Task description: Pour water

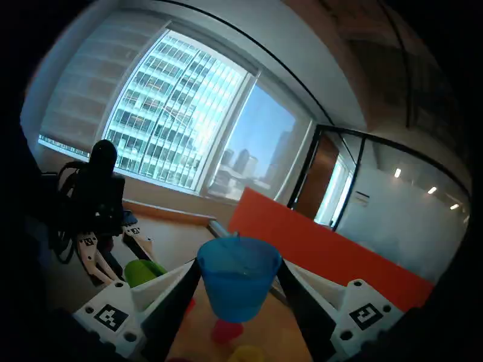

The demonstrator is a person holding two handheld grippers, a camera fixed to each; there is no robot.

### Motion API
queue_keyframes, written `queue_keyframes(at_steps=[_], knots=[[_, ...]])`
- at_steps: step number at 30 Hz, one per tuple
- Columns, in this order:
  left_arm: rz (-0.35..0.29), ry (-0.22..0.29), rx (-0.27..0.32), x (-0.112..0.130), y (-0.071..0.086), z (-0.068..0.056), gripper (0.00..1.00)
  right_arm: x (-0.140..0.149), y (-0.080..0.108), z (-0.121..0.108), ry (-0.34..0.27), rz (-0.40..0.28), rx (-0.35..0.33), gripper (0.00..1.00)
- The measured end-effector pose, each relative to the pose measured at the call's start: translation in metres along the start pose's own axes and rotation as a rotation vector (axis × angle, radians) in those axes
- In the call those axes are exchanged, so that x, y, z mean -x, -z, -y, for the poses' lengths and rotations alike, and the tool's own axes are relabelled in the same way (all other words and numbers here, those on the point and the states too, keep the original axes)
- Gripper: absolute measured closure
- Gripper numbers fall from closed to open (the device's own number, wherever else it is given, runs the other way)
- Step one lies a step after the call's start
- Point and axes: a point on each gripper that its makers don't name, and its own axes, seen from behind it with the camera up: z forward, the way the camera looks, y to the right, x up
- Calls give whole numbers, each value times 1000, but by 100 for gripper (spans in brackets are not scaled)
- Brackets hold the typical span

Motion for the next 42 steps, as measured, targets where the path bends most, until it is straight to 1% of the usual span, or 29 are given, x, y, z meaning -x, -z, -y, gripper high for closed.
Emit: queue_keyframes(at_steps=[6, 12, 18, 25, 31, 42], knots=[[-6, -2, 6, -3, 0, -2, 13, -8, -4, -6, 77, -8, 9, 8], [-6, -4, 9, -4, 1, -4, 13, -17, -7, -7, 154, -16, 15, 8], [-3, -11, 10, -4, 0, -6, 13, -21, -10, -7, 233, -11, 18, 8], [-8, -7, 13, -6, -1, -8, 13, -25, -15, -10, 314, -1, 29, 8], [-9, -6, 15, -5, -2, -8, 13, -26, -19, -14, 374, 11, 33, 8], [-11, -2, 19, -5, -4, -9, 13, -22, -27, -15, 453, 29, 31, 9]])
